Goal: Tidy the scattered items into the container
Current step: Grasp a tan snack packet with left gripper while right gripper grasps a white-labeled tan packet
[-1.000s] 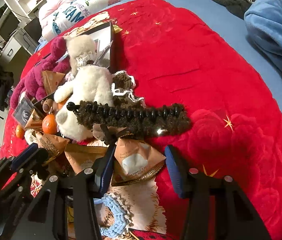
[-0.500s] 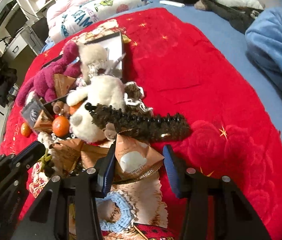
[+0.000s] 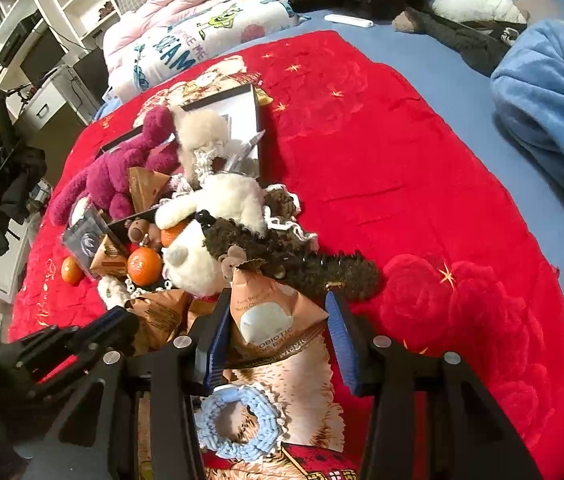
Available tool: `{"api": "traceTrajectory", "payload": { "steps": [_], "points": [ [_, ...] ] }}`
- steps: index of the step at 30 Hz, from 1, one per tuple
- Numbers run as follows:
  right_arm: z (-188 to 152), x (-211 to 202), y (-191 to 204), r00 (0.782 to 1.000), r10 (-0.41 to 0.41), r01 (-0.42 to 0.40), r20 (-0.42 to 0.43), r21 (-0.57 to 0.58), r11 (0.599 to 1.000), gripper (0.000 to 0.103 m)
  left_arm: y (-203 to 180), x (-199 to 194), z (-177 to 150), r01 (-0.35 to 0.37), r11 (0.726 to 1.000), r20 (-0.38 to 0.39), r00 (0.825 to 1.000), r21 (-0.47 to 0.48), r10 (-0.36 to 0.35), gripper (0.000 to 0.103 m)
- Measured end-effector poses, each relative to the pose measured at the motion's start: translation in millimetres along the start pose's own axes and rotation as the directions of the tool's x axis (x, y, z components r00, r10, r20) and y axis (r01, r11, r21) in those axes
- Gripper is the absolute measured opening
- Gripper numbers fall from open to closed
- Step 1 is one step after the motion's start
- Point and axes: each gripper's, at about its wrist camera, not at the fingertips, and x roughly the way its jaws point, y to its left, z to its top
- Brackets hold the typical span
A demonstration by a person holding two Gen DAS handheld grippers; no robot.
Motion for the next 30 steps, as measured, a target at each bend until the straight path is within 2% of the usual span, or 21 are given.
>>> {"api": "traceTrajectory", "payload": {
  "steps": [1,5,14,18,24,30],
  "points": [
    [0,0,0,1.0,0.003,-0.003,0.003,0.001,1.0,0.044,-1,1,-1,0.011,1.0,0.003,1.0,0.002,-0.011,0.04],
    [1,-1,0,1.0,0.016,-0.016,0.004,0.0,1.0,0.044,-7,8,-2,-0.02,0.999,0.005,1.0,0.036,0.02,0.041],
    [0,-1,6,0.999,0.05,-0.05,0.001,-0.023,0.999,0.044,-8,28,0,-0.028,0.998,0.008,1.0,0.056,0.027,0.047],
    [-1,2,8,0.998,0.055,-0.056,-0.008,-0.029,0.998,0.044,-13,37,-2,-0.066,0.993,0.022,0.998,0.102,0.064,0.048],
    [-1,3,9,0.999,0.046,-0.047,-0.011,-0.035,0.998,0.044,-9,35,-1,-0.048,0.996,0.022,0.999,0.077,0.046,0.047],
    [-3,7,10,0.999,0.04,-0.041,-0.026,-0.041,0.998,0.044,-6,31,-3,-0.064,0.995,0.026,0.998,0.071,0.062,0.037]
  ]
}}
